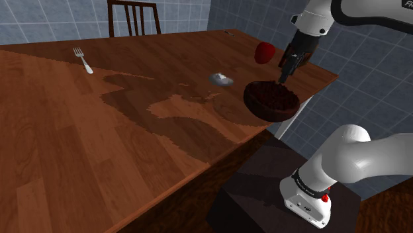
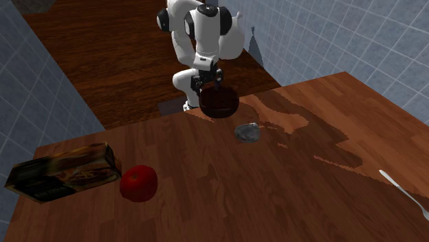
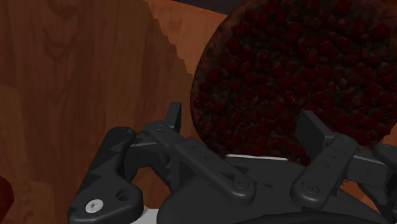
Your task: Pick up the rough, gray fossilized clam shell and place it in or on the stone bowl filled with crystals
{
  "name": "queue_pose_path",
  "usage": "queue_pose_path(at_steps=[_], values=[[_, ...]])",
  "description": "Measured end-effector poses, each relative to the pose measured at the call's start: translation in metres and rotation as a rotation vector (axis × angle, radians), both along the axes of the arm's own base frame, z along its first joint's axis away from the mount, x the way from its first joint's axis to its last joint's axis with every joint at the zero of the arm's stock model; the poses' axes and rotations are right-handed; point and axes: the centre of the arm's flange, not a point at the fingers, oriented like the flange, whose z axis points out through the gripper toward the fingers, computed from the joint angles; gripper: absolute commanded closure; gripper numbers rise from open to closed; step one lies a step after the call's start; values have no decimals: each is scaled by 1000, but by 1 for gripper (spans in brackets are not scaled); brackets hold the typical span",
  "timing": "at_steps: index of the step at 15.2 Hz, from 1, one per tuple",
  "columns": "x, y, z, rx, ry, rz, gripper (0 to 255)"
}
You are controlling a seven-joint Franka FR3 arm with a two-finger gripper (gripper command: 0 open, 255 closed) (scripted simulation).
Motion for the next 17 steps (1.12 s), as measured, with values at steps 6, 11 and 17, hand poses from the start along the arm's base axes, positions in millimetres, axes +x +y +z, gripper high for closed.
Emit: queue_pose_path(at_steps=[6,11,17], values=[[42,26,-9,-21,-19,52,0],[94,59,-20,-48,-45,117,0],[155,109,-30,-79,-76,196,0]])
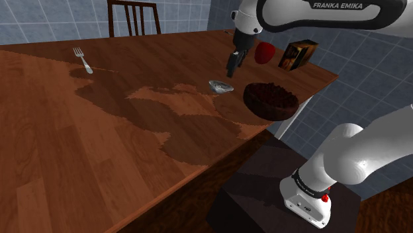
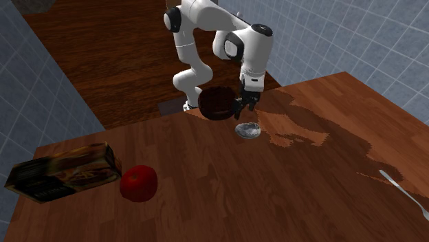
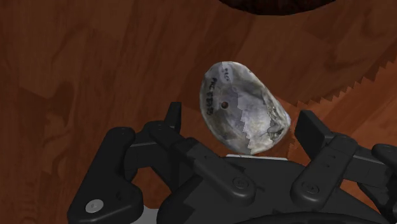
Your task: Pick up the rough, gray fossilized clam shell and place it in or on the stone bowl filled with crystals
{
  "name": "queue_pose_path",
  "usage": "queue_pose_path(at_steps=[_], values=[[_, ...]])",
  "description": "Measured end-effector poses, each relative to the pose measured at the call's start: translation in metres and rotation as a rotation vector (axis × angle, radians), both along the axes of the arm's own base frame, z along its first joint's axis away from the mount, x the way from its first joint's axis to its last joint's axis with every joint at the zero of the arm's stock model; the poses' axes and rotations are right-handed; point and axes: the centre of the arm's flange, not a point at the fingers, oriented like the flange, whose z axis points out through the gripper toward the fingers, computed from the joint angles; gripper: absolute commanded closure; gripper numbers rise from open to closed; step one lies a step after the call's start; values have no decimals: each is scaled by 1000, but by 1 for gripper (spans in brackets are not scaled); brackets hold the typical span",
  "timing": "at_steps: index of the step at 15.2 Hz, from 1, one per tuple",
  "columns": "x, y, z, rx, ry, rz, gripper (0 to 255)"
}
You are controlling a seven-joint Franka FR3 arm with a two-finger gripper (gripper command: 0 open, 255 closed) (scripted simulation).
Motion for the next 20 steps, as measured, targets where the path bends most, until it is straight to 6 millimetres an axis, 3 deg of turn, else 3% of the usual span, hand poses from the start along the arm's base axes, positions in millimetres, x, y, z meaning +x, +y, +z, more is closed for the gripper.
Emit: queue_pose_path(at_steps=[3,5,11,17,18,20], values=[[29,22,-7,-15,-15,38,0],[36,28,-14,-18,-18,47,0],[40,27,-43,-19,-20,50,0],[41,26,-47,-19,-20,50,0],[41,26,-47,-19,-20,50,255],[40,28,-46,-15,-24,52,255]])
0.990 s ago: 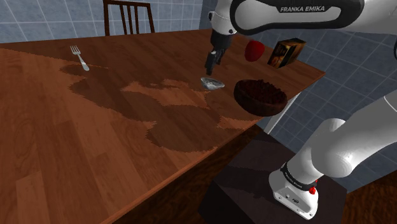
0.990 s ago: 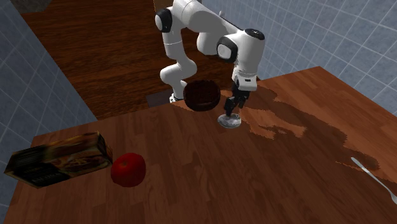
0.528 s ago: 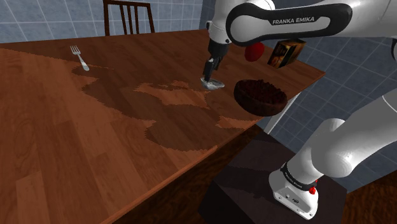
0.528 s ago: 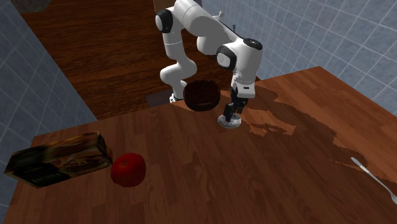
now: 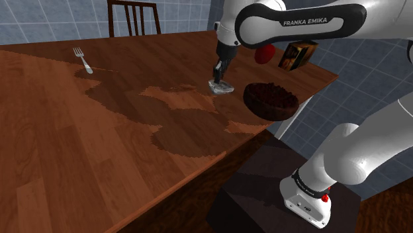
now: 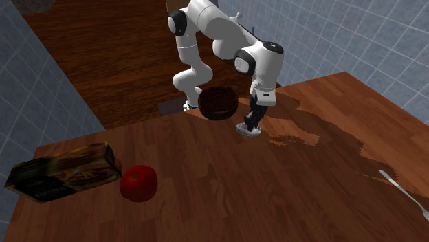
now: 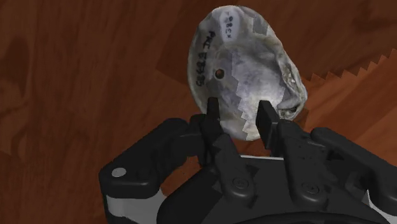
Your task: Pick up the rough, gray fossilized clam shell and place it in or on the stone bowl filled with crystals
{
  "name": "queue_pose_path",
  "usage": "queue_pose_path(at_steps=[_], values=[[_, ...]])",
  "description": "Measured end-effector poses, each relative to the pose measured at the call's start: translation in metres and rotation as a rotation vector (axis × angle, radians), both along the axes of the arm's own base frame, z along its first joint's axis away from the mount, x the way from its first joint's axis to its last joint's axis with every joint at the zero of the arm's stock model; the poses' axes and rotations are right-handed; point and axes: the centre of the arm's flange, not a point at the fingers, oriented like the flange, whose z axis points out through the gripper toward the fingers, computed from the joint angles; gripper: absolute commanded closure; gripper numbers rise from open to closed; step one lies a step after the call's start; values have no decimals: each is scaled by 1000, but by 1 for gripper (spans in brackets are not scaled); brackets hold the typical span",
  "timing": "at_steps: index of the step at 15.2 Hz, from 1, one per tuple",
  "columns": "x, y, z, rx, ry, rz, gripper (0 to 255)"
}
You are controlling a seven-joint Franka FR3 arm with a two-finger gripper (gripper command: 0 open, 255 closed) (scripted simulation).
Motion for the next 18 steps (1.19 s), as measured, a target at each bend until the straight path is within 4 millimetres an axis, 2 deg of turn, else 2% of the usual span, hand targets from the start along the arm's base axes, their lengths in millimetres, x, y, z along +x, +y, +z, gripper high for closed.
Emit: queue_pose_path(at_steps=[7,8,9,10,14,18], values=[[1,-1,-3,-4,4,-2,255],[1,-1,-3,-4,4,-2,0],[1,-1,-3,-4,4,-2,0],[-5,7,-2,-21,-12,-4,0],[-48,58,-1,-139,-126,-39,0],[-54,62,-17,-162,-152,-50,0]])
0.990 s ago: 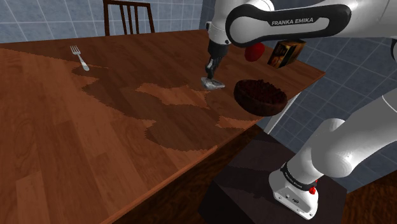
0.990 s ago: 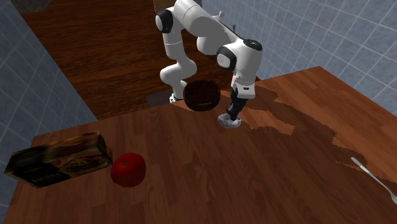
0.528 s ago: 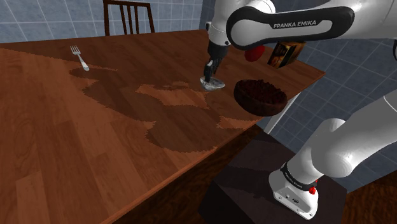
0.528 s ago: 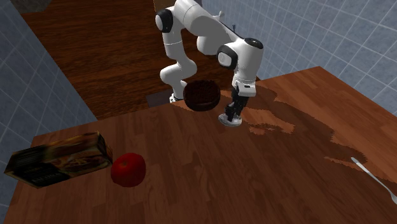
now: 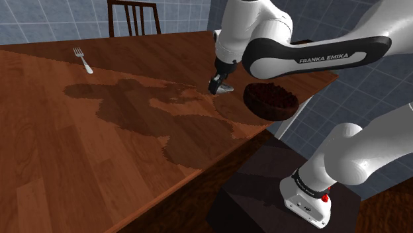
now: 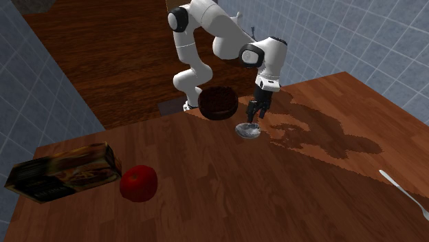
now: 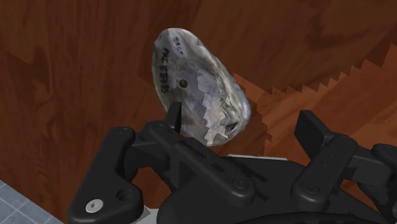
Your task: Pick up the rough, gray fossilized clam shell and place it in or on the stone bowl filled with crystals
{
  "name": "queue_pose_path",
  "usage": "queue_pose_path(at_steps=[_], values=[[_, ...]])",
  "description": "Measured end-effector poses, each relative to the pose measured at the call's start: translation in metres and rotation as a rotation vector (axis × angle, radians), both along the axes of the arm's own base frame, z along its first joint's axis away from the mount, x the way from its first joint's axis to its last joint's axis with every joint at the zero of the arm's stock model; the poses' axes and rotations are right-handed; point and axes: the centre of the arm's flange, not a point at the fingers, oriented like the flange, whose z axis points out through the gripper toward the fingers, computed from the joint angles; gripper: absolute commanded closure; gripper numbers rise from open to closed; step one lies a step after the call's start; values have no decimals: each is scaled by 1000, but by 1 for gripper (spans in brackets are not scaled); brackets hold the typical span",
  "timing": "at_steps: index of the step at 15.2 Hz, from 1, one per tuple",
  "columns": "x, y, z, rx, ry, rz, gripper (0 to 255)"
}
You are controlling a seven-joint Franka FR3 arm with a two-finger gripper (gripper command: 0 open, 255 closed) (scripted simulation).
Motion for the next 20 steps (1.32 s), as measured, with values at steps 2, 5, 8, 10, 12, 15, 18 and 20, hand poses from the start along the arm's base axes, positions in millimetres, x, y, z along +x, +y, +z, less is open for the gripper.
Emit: queue_pose_path(at_steps=[2,5,8,10,12,15,18,20], values=[[3,-2,-9,-1,-1,-1,0],[6,-6,-21,-2,-1,-1,0],[6,-7,-22,-2,-2,-1,0],[6,-7,-22,-2,-2,-1,0],[6,-7,-22,-2,-2,-1,255],[6,-7,-22,-2,-2,-1,255],[6,-7,-22,-2,-2,-1,255],[6,-7,-22,-2,-2,-1,255]])
